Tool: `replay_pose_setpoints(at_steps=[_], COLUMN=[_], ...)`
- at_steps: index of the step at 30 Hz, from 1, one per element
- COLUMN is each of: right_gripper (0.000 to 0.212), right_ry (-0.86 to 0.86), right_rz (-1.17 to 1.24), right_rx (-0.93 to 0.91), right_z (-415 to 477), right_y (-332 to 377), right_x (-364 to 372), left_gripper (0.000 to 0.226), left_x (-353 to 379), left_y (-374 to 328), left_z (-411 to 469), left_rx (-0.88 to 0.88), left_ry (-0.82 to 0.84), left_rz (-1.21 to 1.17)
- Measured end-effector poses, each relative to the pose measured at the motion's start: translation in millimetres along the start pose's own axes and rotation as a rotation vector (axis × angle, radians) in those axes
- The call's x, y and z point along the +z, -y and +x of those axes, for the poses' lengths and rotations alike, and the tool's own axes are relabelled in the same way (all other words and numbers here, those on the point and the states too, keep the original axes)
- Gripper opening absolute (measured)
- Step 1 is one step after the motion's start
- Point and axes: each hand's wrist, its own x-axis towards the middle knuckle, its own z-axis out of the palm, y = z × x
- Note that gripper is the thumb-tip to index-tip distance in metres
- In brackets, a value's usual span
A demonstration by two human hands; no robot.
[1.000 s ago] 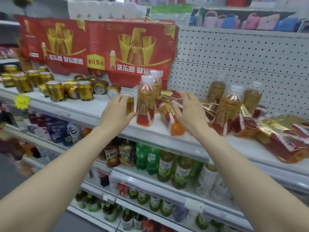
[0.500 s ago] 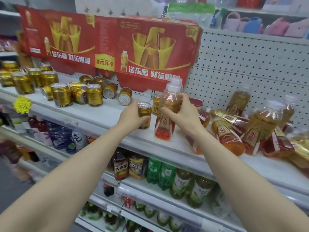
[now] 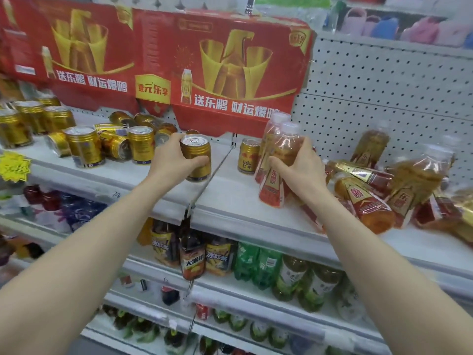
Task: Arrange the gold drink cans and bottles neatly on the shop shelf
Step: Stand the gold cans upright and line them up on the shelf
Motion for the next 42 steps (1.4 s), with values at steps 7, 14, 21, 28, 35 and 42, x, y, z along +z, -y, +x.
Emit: replay_pose_setpoints(at_steps=[7, 14, 21, 28, 35, 42], right_gripper=[0.064, 0.070, 0.044, 0.067, 0.069, 0.054], right_ry=[-0.077, -0.237, -0.399, 0.062, 0.276, 0.193], right_rz=[-0.086, -0.116, -0.450, -0.830, -1.249, -0.939], right_rx=[0.171, 0.288, -0.178, -0.125, 0.099, 0.042], right_z=[-12, -33, -43, 30, 77, 78], right_y=[29, 50, 81, 84, 77, 84], right_x=[10, 23, 68, 120, 145, 141], left_gripper=[0.077, 0.081, 0.076, 0.073, 0.087, 0.083], left_x=[-17, -22, -12, -6, 2, 0], left_y=[39, 63, 70, 79, 95, 96], left_z=[20, 32, 46, 59, 69, 67], left_rx=[0.080, 0.175, 0.194, 0.208, 0.210, 0.190], left_ry=[0.174, 0.266, 0.322, 0.382, 0.534, 0.493], left_rz=[0.009, -0.004, -0.146, -0.180, -0.148, -0.174])
